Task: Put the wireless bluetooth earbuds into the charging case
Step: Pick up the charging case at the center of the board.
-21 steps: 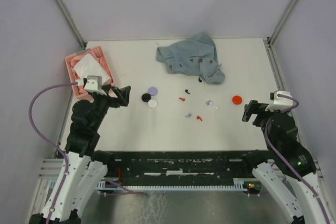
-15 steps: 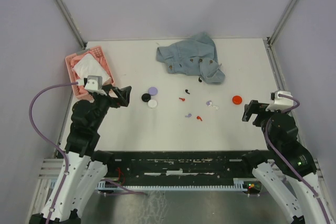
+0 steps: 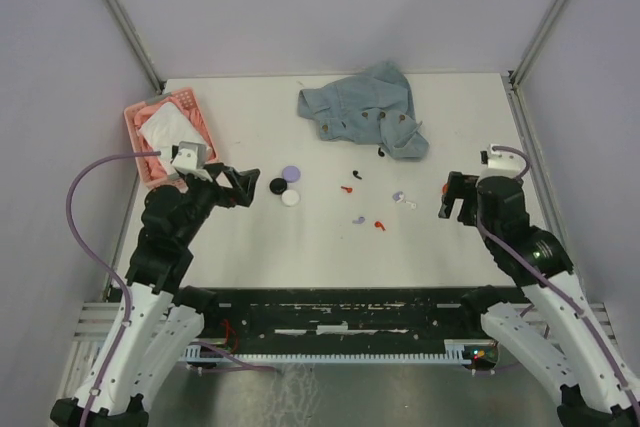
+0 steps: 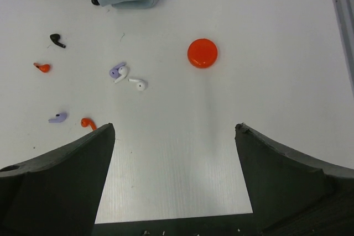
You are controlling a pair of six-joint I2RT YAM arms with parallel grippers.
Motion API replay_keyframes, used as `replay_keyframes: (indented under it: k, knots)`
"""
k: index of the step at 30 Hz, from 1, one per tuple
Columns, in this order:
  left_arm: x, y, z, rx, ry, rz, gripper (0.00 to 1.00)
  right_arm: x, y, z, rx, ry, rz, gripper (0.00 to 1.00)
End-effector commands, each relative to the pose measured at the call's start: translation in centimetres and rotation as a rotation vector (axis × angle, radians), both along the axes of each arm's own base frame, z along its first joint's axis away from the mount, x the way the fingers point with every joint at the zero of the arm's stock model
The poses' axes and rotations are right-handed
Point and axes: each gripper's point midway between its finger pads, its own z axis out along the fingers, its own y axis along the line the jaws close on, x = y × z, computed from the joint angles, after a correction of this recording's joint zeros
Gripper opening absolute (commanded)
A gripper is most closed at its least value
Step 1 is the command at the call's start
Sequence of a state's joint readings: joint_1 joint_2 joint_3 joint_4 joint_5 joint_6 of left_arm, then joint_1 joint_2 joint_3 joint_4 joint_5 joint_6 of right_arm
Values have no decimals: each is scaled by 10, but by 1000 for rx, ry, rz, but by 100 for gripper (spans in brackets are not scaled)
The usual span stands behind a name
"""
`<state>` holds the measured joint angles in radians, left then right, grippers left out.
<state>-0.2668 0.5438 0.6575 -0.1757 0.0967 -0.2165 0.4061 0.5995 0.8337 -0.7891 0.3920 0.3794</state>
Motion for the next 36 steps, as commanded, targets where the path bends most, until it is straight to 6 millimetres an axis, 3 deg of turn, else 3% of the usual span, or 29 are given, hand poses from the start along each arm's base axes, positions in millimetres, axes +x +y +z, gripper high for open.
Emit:
replay_keyframes:
  k: [1,11,18,25,36]
  knots:
    - [-2,-4,13,16,-35,-25,100,24,14,-10,35,33,-25,99]
    - [-8,0,10,30,-35,1,100,79,9,-84,-121,200,-165,95]
    - [-8,-2,8,35,-32,-5,100,107,-6,-121,-38,274,-285,89]
    - [-7,-1,5,43,-24,3,100,126,-16,-148,51,360,-325,83]
    - [-5,-6,2,51,-12,-12,100,140,-28,-180,83,460,-343,78]
